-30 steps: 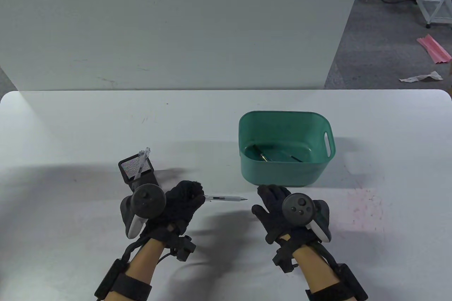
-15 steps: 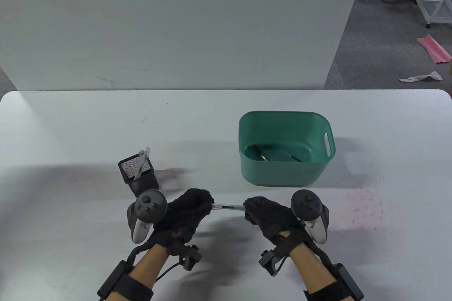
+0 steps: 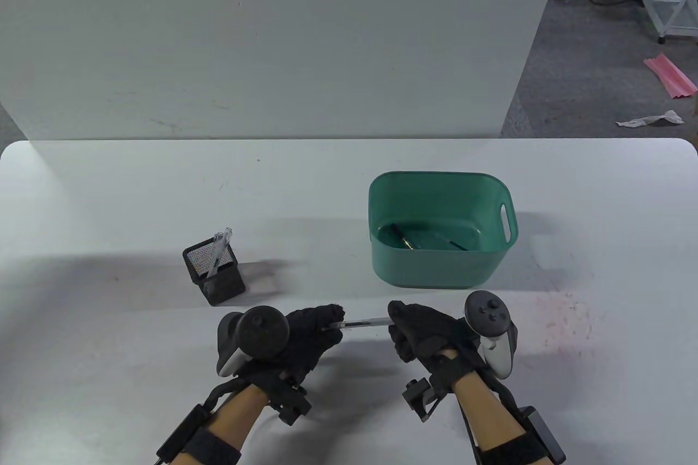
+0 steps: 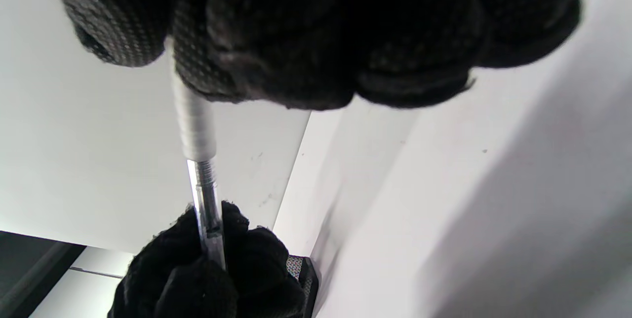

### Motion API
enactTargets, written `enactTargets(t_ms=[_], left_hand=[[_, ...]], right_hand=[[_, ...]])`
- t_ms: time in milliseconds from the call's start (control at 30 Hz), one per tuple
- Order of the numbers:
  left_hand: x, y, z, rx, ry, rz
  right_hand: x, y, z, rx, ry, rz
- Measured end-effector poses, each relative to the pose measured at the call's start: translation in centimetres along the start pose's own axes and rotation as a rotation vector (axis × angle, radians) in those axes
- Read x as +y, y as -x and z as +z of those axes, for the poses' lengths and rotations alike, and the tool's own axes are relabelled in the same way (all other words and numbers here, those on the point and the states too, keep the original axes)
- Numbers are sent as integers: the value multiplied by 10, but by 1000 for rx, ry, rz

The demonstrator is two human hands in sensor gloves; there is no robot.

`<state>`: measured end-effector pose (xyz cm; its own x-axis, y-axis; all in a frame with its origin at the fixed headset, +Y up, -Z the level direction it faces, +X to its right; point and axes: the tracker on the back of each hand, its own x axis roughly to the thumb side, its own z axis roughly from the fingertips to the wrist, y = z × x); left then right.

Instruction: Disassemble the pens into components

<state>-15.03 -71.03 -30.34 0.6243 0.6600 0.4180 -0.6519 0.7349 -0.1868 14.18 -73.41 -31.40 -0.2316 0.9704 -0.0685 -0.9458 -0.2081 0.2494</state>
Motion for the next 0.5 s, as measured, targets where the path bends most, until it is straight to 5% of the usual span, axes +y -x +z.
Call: enactTargets(t_ms=[167,500], left_hand=[[1,-3,2,-21,-13,-78],[4,9,6,69,-2,102]], right_hand=[[5,0,1,4,-19,-36],[3,1,4,1,-63,64]])
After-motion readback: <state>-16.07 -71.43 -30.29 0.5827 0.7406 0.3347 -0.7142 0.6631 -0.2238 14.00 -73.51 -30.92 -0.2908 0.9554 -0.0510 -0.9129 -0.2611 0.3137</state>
